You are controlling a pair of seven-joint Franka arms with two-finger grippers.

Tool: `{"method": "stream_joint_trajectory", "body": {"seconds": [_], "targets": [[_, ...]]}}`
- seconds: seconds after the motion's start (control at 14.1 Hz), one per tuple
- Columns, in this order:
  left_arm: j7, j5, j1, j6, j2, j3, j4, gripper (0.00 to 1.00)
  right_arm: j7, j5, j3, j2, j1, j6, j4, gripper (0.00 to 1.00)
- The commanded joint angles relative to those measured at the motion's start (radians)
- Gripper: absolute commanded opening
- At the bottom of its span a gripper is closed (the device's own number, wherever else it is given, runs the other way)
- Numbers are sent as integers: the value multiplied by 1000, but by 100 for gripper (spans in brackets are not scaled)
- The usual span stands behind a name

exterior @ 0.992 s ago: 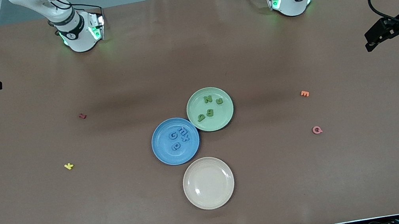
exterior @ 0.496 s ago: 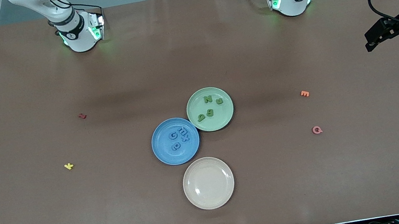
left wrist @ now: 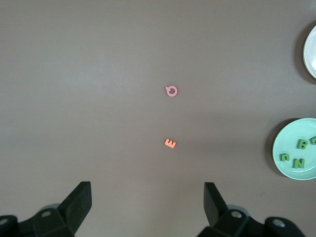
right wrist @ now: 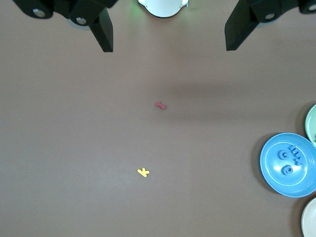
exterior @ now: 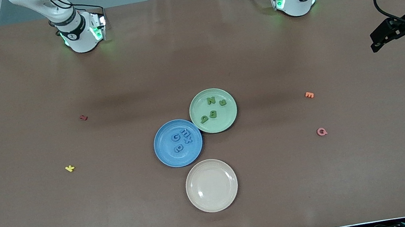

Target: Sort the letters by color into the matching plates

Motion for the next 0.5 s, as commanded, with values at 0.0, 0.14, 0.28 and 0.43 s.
{"method": "stream_joint_trajectory", "body": {"seconds": [0.0,0.14,0.28,0.43], "targets": [[14,-6,2,-18,-8,2,9,100,-12,16,25,-15,-18,18,-26,100],[14,-6,3,-18,-7,2,9,100,-12,18,49,-15,-38,13,-35,100],[14,-6,2,-18,-7,2,9,100,-13,16,53,-17,-37,21,-46,100],[14,-6,3,-18,-7,2,9,100,-13,16,53,-17,-37,26,-46,100]]}}
